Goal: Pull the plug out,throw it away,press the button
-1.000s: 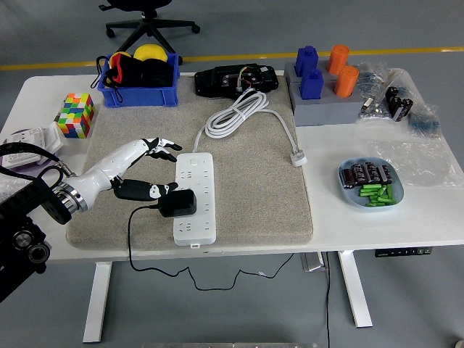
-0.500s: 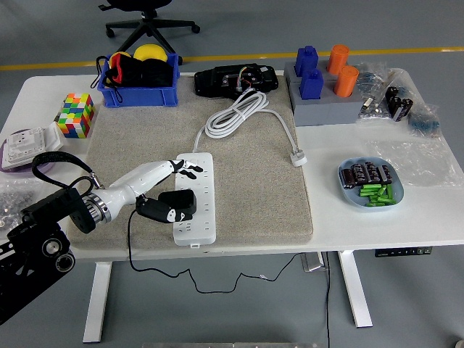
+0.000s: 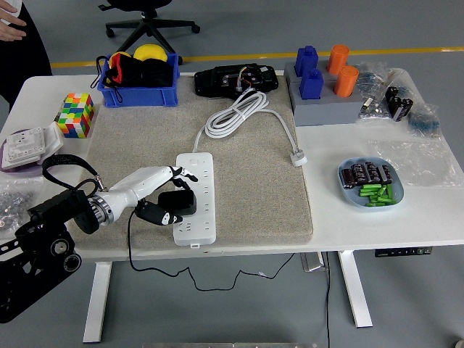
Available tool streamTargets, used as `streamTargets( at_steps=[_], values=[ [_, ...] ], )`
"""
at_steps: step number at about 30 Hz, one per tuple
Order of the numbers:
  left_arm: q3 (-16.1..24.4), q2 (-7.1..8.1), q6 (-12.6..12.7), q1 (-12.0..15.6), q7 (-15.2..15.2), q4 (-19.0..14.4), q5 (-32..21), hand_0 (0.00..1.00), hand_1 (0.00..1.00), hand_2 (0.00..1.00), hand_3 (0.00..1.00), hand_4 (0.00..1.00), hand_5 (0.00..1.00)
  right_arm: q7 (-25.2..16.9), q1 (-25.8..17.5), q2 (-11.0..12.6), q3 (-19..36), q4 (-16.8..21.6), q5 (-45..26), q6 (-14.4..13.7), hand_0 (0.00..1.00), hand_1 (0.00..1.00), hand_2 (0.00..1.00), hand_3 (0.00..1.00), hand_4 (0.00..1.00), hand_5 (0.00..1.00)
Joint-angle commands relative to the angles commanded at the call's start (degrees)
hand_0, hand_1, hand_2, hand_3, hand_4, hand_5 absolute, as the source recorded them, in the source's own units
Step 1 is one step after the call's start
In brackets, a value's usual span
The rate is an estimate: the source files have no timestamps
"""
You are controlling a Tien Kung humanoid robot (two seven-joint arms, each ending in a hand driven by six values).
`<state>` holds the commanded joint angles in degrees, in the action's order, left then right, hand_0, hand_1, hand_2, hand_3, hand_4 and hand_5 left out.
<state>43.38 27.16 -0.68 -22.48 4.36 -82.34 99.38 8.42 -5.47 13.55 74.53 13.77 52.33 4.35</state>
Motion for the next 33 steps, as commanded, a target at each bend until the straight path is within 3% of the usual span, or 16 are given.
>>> streamTargets(
  at_steps=[2, 3, 8, 9, 14, 15, 22, 30, 33],
  values=[
    [-0.07, -0.06, 0.02, -0.04, 0.12, 0.07, -0.32, 0.652, 0.582, 0.599, 0.734, 0.845, 0.002, 0.00, -0.08, -0.03, 0.02, -0.03, 0.03, 0.00, 0.754, 0.687, 0.670, 0.672, 0.767, 0.672],
    [-0.18, -0.12, 0.06, -0.09, 0.09, 0.19, -0.69, 0.452, 0.431, 0.524, 0.639, 0.817, 0.002, 0.01, -0.11, -0.09, 0.05, -0.05, 0.08, 0.02, 0.754, 0.687, 0.670, 0.672, 0.767, 0.672],
    [-0.49, -0.25, 0.38, -0.11, 0.39, 0.39, -0.62, 0.452, 0.431, 0.524, 0.639, 0.817, 0.002, 0.01, -0.20, -0.27, 0.20, 0.01, 0.21, 0.04, 0.754, 0.687, 0.670, 0.672, 0.767, 0.672],
    [-0.55, -0.26, 0.29, -0.11, 0.52, 0.45, -0.41, 0.381, 0.376, 0.475, 0.593, 0.765, 0.002, 0.01, -0.22, -0.30, 0.22, 0.02, 0.26, 0.05, 0.754, 0.687, 0.670, 0.672, 0.766, 0.671],
    [-0.55, -0.37, 1.26, -0.05, 0.04, 0.62, -0.36, 0.381, 0.376, 0.475, 0.593, 0.765, 0.002, -0.01, -0.30, -0.35, 0.42, 0.07, 0.37, 0.02, 0.754, 0.687, 0.670, 0.672, 0.766, 0.671],
    [-0.54, -0.42, 1.64, -0.08, -0.22, 0.64, -0.39, 0.354, 0.289, 0.387, 0.571, 0.643, 0.002, -0.01, -0.32, -0.37, 0.48, 0.06, 0.38, 0.02, 0.754, 0.686, 0.670, 0.671, 0.766, 0.672],
    [-0.40, -0.71, 5.02, -0.60, -3.30, 0.91, -1.45, 0.324, 0.273, 0.375, 0.560, 0.638, 0.002, 0.00, -0.47, -0.69, 1.01, 0.01, 0.50, 0.02, 0.754, 0.686, 0.670, 0.671, 0.766, 0.671],
    [1.04, -0.53, 5.73, -0.87, -4.25, 0.59, -2.00, 0.323, 0.270, 0.371, 0.554, 0.645, 0.002, 0.00, -0.49, -0.87, 1.21, 0.08, 0.55, 0.02, 0.754, 0.686, 0.670, 0.671, 0.766, 0.672],
    [2.92, -0.69, 6.29, -1.26, -4.51, 1.99, -1.94, 0.329, 0.271, 0.365, 0.553, 0.648, 0.002, 0.00, -0.52, -0.91, 1.22, 0.01, 0.56, 0.02, 0.754, 0.686, 0.669, 0.671, 0.766, 0.671]
  ],
)
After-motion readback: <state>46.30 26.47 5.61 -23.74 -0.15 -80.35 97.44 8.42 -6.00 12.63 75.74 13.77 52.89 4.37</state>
